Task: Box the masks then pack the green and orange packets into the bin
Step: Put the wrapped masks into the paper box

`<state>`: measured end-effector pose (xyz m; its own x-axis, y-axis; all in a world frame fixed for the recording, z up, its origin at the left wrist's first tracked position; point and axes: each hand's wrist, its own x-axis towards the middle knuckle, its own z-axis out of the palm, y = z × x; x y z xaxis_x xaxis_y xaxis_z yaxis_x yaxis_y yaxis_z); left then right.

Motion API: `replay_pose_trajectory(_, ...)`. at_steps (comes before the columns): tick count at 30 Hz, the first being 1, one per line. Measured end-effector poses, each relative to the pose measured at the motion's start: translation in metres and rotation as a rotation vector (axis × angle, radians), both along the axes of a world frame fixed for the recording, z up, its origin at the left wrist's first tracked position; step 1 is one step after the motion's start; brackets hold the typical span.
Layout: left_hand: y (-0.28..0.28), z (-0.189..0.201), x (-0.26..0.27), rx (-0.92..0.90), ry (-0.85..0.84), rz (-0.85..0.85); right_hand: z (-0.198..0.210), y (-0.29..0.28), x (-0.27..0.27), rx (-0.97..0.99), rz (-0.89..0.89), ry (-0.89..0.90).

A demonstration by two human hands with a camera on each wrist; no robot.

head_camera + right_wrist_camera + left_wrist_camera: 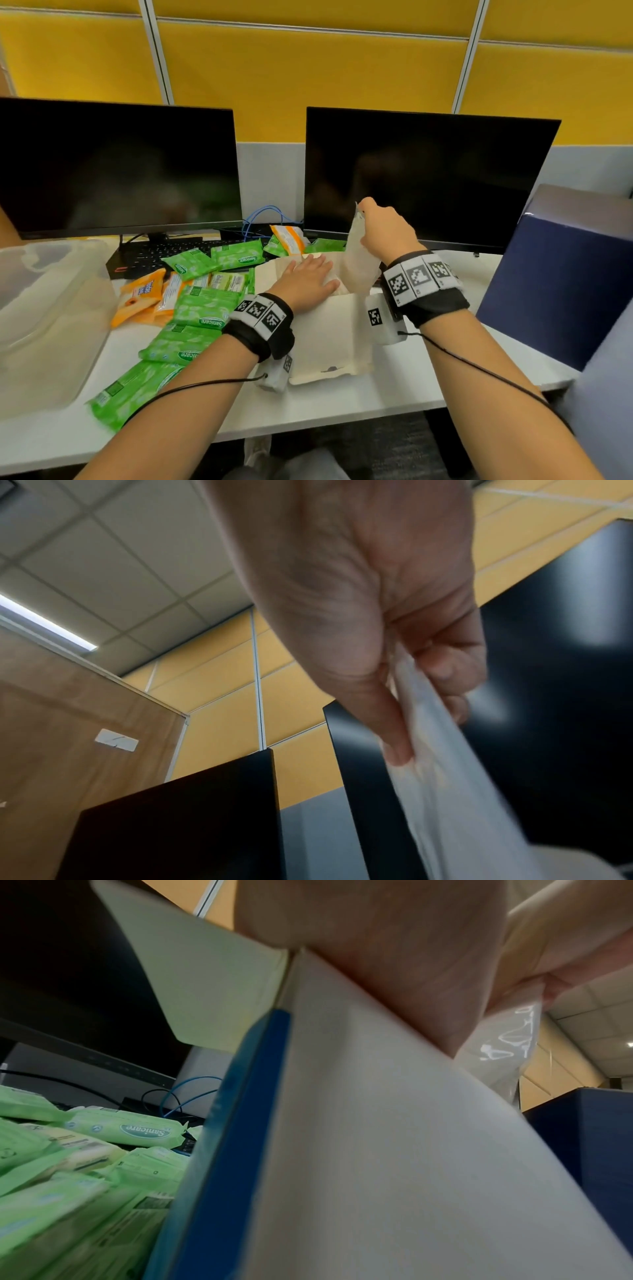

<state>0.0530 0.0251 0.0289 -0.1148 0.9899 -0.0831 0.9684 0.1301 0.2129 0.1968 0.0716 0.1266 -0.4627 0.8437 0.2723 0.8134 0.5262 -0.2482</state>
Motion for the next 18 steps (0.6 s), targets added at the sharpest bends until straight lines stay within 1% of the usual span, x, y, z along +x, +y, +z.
replay_pose_trajectory(1, -0.001, 0.000, 0.000, -0.004, 0.005, -0.001, 0.002, -0.001, -0.002, 0.029, 0.016, -0.016)
replay_pose_trajectory(3, -0.002, 0.000, 0.000, -0.005, 0.007, -0.007, 0.002, -0.003, -0.007, 0.024, 0.064, -0.062)
replay_pose_trajectory(6, -0.003, -0.001, 0.000, 0.005, -0.008, -0.011, -0.011, -0.003, -0.025, -0.021, 0.049, -0.221)
replay_pose_trajectory(8, -0.001, -0.002, -0.001, 0.011, -0.010, -0.009, -0.027, -0.002, -0.037, -0.125, 0.029, -0.327)
replay_pose_trajectory(10, 0.001, -0.003, -0.002, 0.009, -0.011, 0.000, -0.043, -0.002, -0.042, -0.296, 0.054, -0.458)
replay_pose_trajectory(11, 0.000, -0.002, -0.002, 0.007, -0.020, 0.001, -0.047, -0.002, -0.043, -0.342, 0.064, -0.499)
replay_pose_trajectory(12, -0.001, -0.001, -0.001, 0.015, -0.047, -0.002, -0.052, -0.001, -0.041, -0.343, 0.065, -0.477)
replay_pose_trajectory(13, -0.003, 0.002, -0.001, 0.042, -0.086, -0.008, -0.052, -0.002, -0.037, -0.316, 0.065, -0.410)
replay_pose_trajectory(15, -0.010, 0.009, -0.005, 0.149, -0.149, -0.002, -0.041, 0.000, -0.029, -0.248, 0.068, -0.232)
replay_pose_trajectory(17, -0.016, 0.016, -0.014, 0.236, -0.125, 0.037, -0.026, 0.004, -0.022, -0.177, 0.077, -0.081)
replay_pose_trajectory(18, -0.018, 0.016, -0.020, 0.245, -0.105, 0.064, -0.019, 0.005, -0.020, -0.179, 0.099, -0.061)
